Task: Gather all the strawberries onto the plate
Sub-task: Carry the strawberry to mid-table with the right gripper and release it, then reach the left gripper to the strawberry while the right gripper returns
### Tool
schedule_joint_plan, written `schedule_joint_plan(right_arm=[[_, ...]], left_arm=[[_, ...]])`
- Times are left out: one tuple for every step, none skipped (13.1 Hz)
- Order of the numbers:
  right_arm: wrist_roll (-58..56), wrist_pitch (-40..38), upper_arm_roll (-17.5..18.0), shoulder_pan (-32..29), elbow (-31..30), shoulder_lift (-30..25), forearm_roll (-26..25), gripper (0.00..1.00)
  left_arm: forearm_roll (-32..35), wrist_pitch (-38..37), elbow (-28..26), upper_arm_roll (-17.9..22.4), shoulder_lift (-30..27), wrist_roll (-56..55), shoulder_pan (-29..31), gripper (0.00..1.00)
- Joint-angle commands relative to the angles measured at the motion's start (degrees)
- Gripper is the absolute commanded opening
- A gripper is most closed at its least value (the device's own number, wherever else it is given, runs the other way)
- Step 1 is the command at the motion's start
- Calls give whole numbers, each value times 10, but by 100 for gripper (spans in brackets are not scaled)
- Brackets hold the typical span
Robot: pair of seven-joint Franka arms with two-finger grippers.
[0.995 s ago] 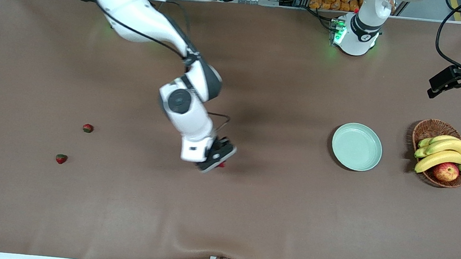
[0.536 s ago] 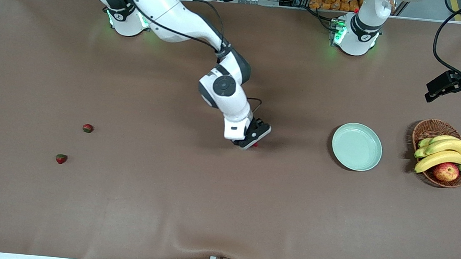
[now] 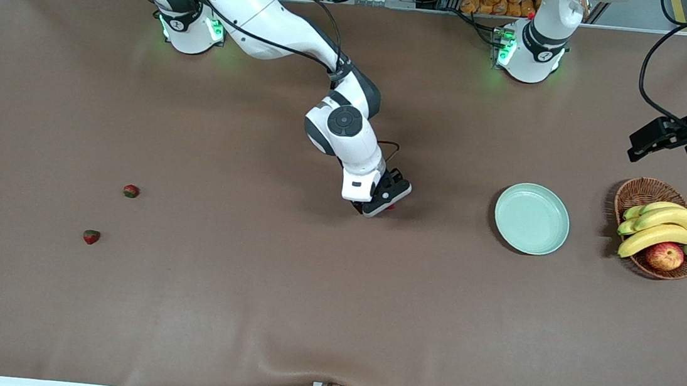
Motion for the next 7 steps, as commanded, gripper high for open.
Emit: schedule_joint_plan(right_arm=[[5, -42, -2, -37, -45, -73, 4, 100], [5, -62, -2, -59, -62, -102, 4, 100], [4, -83, -2, -79, -83, -129, 4, 100], [5, -110, -2, -97, -106, -161, 4, 100], [6, -123, -2, -116, -132, -186, 3, 100], [7, -124, -3, -142, -169, -212, 2, 100], [7, -124, -3, -174, -200, -235, 2, 100]], left_arm=[[-10, 20, 4, -2, 14, -5, -6, 100], [-11, 28, 4, -9, 23, -6, -7, 100], [-14, 37, 5, -18, 30, -6, -6, 100], [-18, 46, 5, -21, 38, -8, -6, 100], [-22, 56, 6, -23, 46, -16, -7, 100], [-26, 67, 6, -27, 55, -28, -8, 100], [-28, 80, 7, -39, 67, -44, -8, 100]])
